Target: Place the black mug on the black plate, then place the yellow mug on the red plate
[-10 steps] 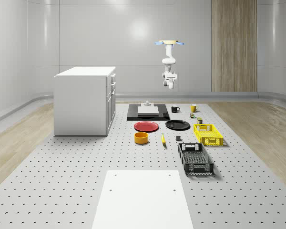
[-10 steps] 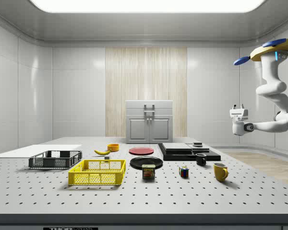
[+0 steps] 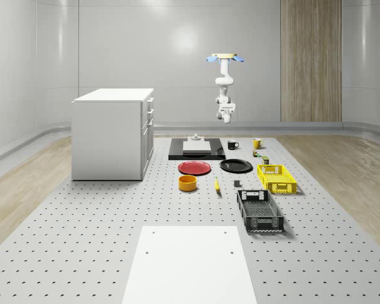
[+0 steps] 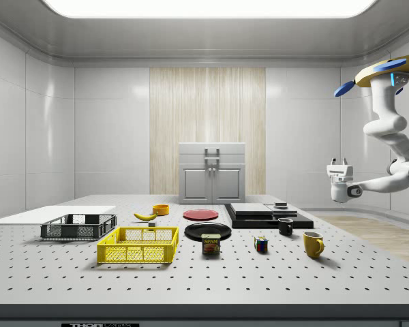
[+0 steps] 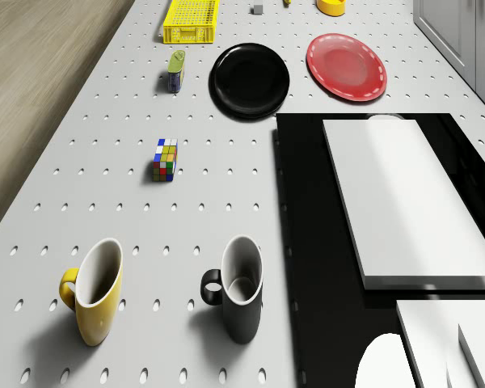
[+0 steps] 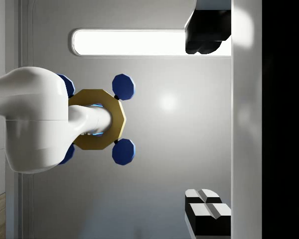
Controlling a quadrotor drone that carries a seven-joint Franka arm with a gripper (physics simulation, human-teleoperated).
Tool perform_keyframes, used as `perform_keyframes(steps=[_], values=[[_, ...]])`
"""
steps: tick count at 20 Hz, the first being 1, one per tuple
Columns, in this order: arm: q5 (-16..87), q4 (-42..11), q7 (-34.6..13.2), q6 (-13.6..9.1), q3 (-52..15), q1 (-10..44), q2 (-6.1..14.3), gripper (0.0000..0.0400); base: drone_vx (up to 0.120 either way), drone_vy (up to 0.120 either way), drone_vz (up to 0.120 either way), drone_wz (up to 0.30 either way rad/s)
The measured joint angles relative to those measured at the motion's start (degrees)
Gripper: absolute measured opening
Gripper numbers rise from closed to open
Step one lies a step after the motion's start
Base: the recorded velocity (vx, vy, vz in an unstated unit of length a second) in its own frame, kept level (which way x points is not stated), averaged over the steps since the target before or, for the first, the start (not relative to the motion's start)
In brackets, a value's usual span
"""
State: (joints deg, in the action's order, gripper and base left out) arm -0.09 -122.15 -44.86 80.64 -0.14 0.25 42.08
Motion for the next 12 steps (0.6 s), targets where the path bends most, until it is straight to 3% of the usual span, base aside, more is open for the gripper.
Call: perform_keyframes(steps=[5, 12], values=[[-0.02, 3.41, 0.03, -1.89, -0.04, 0.07, -1.29, 0.04, 0.12, 0.0, 0.0, 0.0], [-0.05, 4.95, 0.05, -2.6, -0.08, 0.14, -1.81, 0.04, 0.12, 0.0, 0.0, 0.0]])
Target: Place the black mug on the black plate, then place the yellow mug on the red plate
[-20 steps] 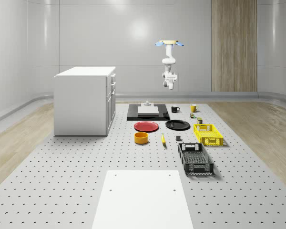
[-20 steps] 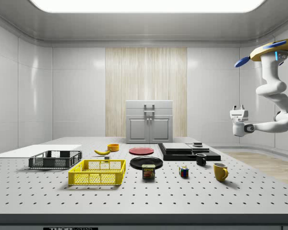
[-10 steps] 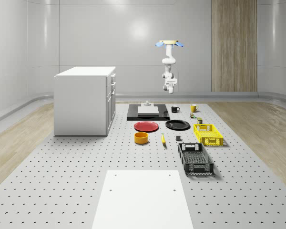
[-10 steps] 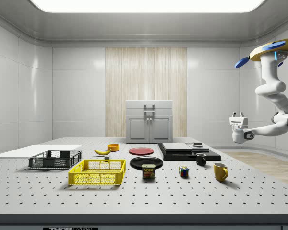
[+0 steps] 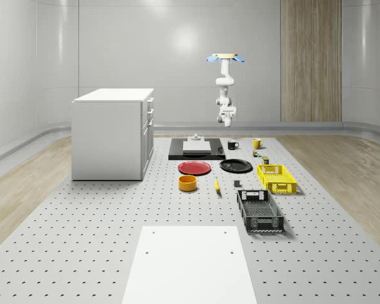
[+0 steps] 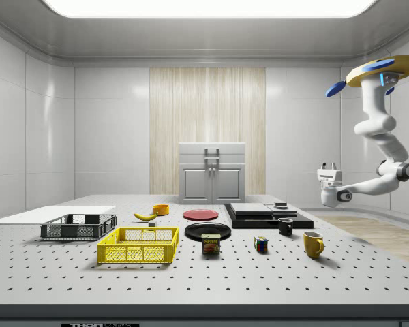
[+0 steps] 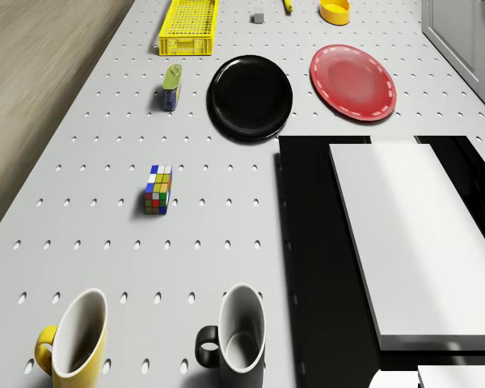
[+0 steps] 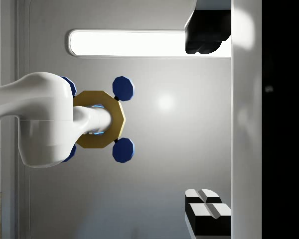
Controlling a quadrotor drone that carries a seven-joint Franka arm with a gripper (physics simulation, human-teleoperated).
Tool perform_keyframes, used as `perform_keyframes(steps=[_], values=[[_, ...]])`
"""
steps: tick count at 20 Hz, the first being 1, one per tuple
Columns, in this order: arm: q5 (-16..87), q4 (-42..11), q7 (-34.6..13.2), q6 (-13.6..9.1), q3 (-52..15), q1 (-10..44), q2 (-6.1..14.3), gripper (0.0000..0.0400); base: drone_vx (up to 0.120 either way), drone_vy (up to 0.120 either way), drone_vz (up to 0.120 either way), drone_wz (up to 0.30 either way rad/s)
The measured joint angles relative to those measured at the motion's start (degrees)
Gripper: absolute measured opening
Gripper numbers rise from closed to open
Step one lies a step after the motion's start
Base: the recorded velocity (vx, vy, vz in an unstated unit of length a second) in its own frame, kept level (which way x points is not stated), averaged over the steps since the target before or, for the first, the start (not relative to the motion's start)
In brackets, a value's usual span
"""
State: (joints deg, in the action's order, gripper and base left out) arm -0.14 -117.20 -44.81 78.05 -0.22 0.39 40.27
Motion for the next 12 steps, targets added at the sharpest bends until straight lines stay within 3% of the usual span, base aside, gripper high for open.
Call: perform_keyframes(steps=[1, 6, 12], values=[[0.0, 0.07, 0.0, -0.01, -0.01, 0.01, -0.01, 0.04, 0.12, 0.0, 0.0, 0.0], [-0.01, 0.16, 0.02, 0.07, -0.03, 0.05, 0.04, 0.04, 0.12, -0.112, 0.0, 0.0], [0.01, 0.07, 0.03, 0.28, -0.07, 0.09, 0.18, 0.04, 0.12, 0.0, 0.0, 0.0]])
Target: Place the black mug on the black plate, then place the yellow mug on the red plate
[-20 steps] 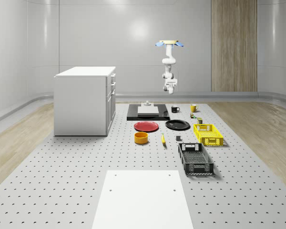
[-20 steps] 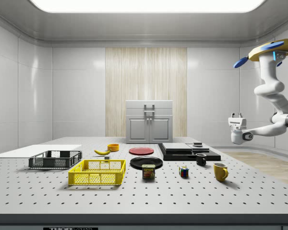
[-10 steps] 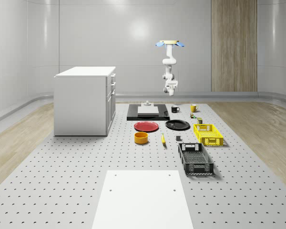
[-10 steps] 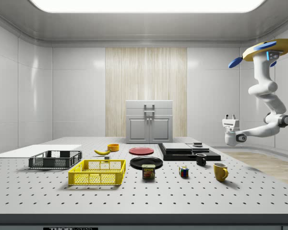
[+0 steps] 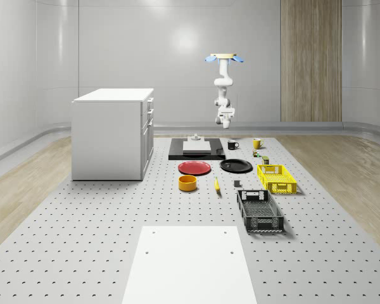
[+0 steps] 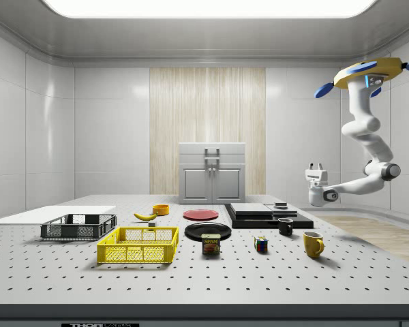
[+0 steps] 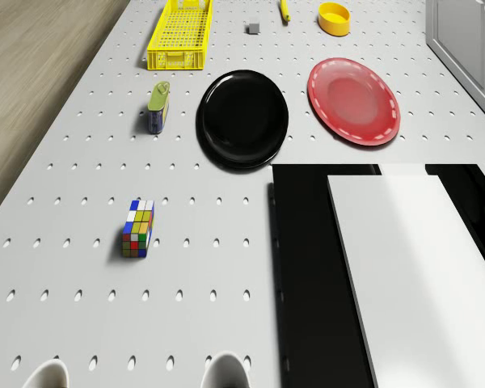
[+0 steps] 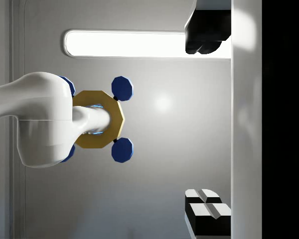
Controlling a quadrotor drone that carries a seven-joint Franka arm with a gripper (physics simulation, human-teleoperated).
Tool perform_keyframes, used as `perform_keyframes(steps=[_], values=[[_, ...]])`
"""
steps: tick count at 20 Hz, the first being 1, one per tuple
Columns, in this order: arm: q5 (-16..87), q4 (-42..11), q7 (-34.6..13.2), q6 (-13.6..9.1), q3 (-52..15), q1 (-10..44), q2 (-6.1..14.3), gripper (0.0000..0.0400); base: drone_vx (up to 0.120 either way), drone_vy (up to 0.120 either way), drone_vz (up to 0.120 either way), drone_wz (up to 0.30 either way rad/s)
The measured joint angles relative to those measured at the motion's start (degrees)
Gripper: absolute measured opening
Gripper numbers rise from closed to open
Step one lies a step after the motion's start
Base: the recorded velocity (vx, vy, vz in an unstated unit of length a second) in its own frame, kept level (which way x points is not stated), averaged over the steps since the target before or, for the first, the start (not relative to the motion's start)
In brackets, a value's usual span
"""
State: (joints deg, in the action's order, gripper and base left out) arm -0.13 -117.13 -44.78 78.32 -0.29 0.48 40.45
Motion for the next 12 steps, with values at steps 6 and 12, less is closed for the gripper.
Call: perform_keyframes(steps=[6, 12], values=[[0.07, -0.16, 0.0, 0.25, -0.07, 0.04, 0.17, 0.04, 0.12, 0.0, 0.0, 0.0], [0.28, -0.33, -0.01, 0.5, -0.24, 0.11, 0.35, 0.04, 0.12, 0.0, 0.0, 0.0]])
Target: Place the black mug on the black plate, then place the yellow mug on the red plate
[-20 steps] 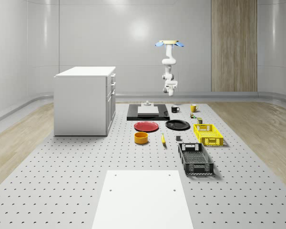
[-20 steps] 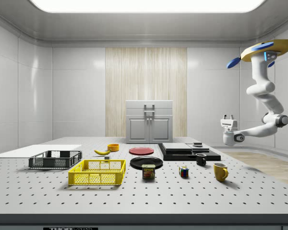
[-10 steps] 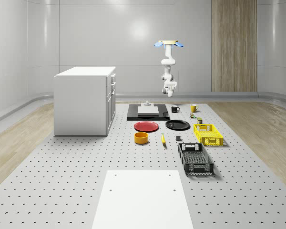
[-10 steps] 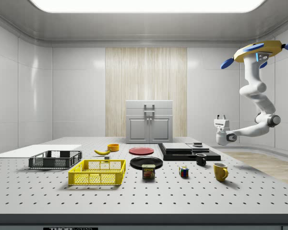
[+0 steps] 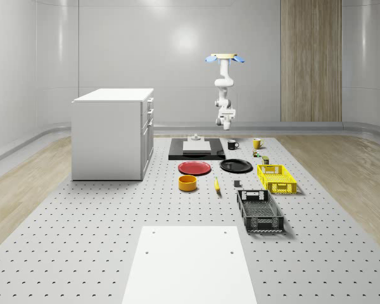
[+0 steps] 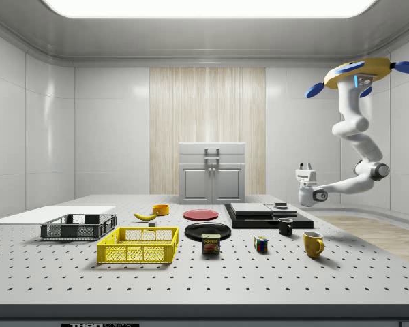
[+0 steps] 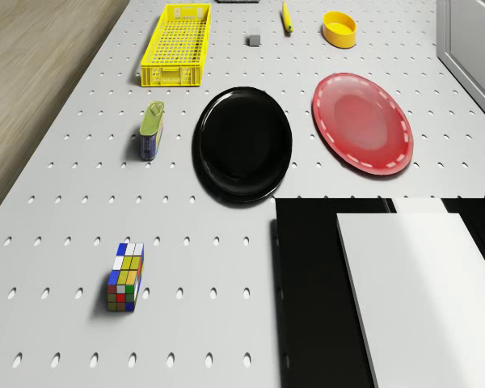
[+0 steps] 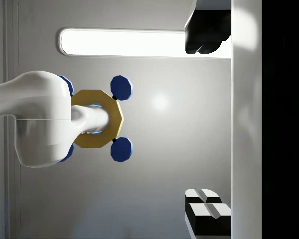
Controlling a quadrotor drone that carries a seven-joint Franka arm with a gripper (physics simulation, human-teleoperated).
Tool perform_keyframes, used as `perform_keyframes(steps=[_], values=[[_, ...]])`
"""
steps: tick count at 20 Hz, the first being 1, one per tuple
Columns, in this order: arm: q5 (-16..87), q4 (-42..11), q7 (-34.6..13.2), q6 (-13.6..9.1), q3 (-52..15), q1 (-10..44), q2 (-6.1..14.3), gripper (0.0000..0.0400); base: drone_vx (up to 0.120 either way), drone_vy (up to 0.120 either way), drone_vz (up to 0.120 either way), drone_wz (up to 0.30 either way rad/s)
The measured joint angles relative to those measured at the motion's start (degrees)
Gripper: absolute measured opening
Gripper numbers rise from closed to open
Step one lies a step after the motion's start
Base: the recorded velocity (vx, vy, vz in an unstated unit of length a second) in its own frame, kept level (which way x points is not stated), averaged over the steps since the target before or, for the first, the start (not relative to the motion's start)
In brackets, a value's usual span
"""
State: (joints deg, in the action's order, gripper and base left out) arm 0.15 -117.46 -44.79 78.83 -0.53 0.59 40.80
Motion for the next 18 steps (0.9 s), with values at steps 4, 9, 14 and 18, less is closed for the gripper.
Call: perform_keyframes(steps=[4, 9, 14, 18], values=[[0.33, -0.12, -0.04, 0.17, -0.24, 0.08, 0.12, 0.04, 0.12, 0.0, 0.0, 0.0], [1.23, -0.28, -0.15, 0.39, -0.89, 0.29, 0.28, 0.04, 0.12, 0.0, 0.0, 0.0], [3.34, -0.51, -0.43, 0.63, -2.4, 0.75, 0.45, 0.04, 0.12, 0.0, 0.0, 0.0], [6.9, -0.89, -0.9, 0.85, -4.93, 1.53, 0.64, 0.04, 0.12, 0.0, 0.0, 0.0]])
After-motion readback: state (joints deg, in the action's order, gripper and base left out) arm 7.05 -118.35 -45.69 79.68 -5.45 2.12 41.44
